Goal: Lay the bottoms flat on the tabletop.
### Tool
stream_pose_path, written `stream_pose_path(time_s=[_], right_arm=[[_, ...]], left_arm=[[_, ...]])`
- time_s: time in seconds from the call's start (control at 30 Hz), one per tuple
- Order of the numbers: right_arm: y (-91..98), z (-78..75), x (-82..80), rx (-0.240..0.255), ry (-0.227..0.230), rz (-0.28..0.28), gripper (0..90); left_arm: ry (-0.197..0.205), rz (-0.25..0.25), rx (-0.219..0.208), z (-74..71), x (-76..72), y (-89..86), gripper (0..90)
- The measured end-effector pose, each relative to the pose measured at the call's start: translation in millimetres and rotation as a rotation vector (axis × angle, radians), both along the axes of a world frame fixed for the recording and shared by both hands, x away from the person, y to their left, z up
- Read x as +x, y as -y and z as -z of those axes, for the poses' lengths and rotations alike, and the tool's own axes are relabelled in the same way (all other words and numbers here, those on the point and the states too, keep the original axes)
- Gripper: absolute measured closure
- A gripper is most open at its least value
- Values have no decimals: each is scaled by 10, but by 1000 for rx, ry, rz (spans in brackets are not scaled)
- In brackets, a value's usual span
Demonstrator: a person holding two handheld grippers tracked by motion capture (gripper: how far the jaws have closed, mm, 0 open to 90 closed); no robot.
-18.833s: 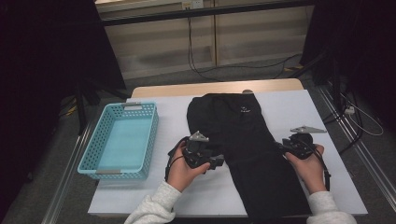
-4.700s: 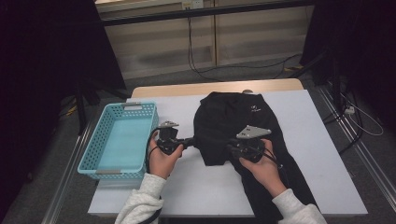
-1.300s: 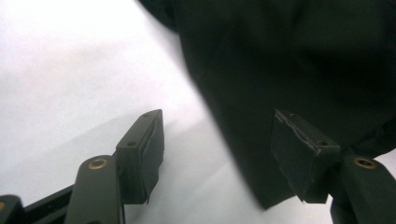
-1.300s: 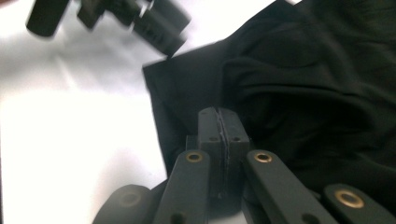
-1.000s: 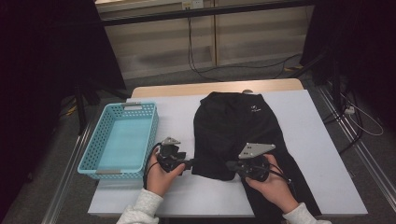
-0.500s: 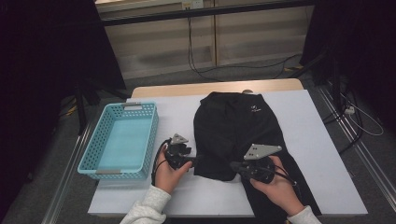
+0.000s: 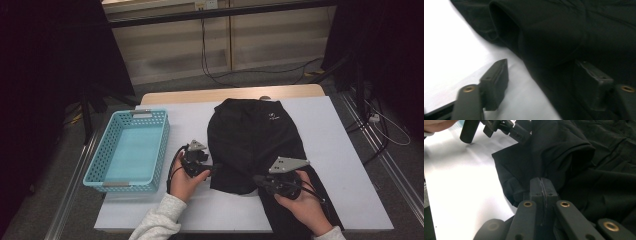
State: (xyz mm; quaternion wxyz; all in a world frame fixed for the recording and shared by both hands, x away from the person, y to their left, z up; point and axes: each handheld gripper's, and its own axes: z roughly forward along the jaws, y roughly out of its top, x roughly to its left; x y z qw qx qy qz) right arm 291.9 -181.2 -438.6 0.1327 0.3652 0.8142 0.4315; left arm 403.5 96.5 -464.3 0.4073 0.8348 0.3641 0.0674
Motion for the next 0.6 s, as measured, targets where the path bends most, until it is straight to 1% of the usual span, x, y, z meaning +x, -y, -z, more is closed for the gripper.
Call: stream_pose_path(time_s=[0.03,0.07,0.13,0.17,0.2,0.27,0.3,0.4,0.47,0.5,0.53,0.6], right_arm=[[11,6,-5,-1,0,2,895],[19,11,-11,-2,-4,6,894],[32,22,-20,-3,-5,12,894],[36,24,-24,-5,-6,14,894],[39,26,-29,-6,-7,15,894],[45,30,-40,-10,-7,19,894],[49,32,-45,-10,-7,22,894],[63,39,-59,-14,-7,28,894],[72,42,-66,-16,-7,32,894],[76,43,-67,-15,-7,36,894],[82,45,-68,-15,-6,39,894],[92,49,-69,-15,-4,43,894]], left_arm=[[4,8,8,-2,1,10,380],[3,6,5,-1,-2,28,404],[9,19,26,-9,-7,53,481],[6,18,22,-9,-12,69,530],[-2,31,19,-9,-15,82,569],[-11,35,22,-17,-22,110,619],[-16,37,26,-21,-23,118,661],[-54,31,19,-28,-27,136,761],[-75,18,9,-29,-34,153,824],[-90,23,10,-33,-34,156,857],[-108,25,12,-44,-37,158,882],[-129,26,22,-65,-43,161,896]])
